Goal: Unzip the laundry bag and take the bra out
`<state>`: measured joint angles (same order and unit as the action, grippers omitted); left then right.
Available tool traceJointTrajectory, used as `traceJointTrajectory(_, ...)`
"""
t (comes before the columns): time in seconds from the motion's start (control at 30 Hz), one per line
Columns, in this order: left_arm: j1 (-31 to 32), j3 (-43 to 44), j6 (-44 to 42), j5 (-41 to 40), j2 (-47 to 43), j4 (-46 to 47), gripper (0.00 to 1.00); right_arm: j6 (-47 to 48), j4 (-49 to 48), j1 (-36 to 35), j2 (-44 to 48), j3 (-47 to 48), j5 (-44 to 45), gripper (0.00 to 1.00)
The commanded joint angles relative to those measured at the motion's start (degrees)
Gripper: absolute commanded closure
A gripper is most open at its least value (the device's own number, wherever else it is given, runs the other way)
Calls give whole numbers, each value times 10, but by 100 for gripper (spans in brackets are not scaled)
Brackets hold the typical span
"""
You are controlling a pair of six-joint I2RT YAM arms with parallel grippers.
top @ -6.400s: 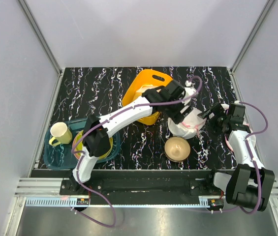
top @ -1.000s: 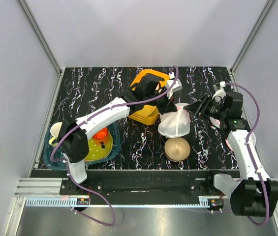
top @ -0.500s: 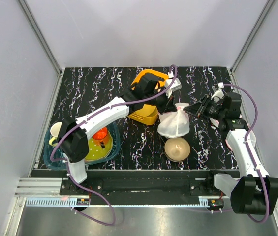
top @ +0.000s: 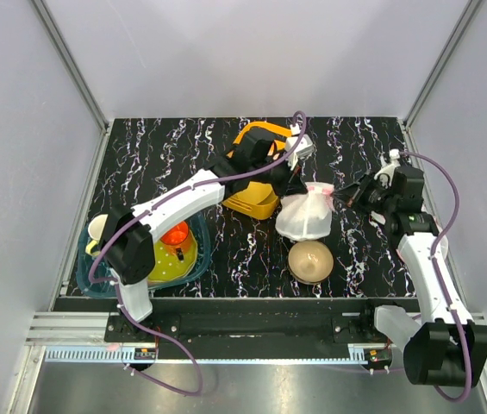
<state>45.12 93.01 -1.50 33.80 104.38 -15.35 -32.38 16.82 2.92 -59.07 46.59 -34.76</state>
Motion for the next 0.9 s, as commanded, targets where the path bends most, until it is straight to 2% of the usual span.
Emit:
traceJointTrajectory(0.0,-15,3,-10,21,-18,52,100,29,71,31,32,5,157,100)
traceJointTrajectory(0.1,-15,16,-11,24,-3,50,100,5,68,53,27,0,153,100)
traceJointTrajectory(0.17,-14,38,-10,23,13,50,100,-7,48,53,30,-4,117,100)
traceJointTrajectory(0.3,-14,102,31,9,98,71,100,-26,36,36,51,3,107,100)
traceJointTrajectory(0.37,-14,145,54,25,137,40,75,-24,44,36,64,9,111,100)
traceJointTrajectory(0.4,-14,209,53,31,157,10,59,-24,47,36,68,10,112,100)
traceJointTrajectory(0.43,-14,241,53,31,187,-19,37,-23,54,36,71,9,110,100)
traceJointTrajectory(0.47,-14,258,50,23,193,-55,33,-23,55,36,78,7,108,100)
traceJointTrajectory(0.53,-14,245,44,15,168,-57,25,-28,56,36,82,-1,102,100)
traceJointTrajectory(0.63,-14,168,25,12,118,-11,2,-27,52,36,79,-12,97,100)
traceJointTrajectory(0.77,-9,120,-26,13,58,0,1,-22,45,36,72,-16,88,100)
traceJointTrajectory(0.87,1,94,-57,11,48,24,1,-16,44,36,65,-11,84,100)
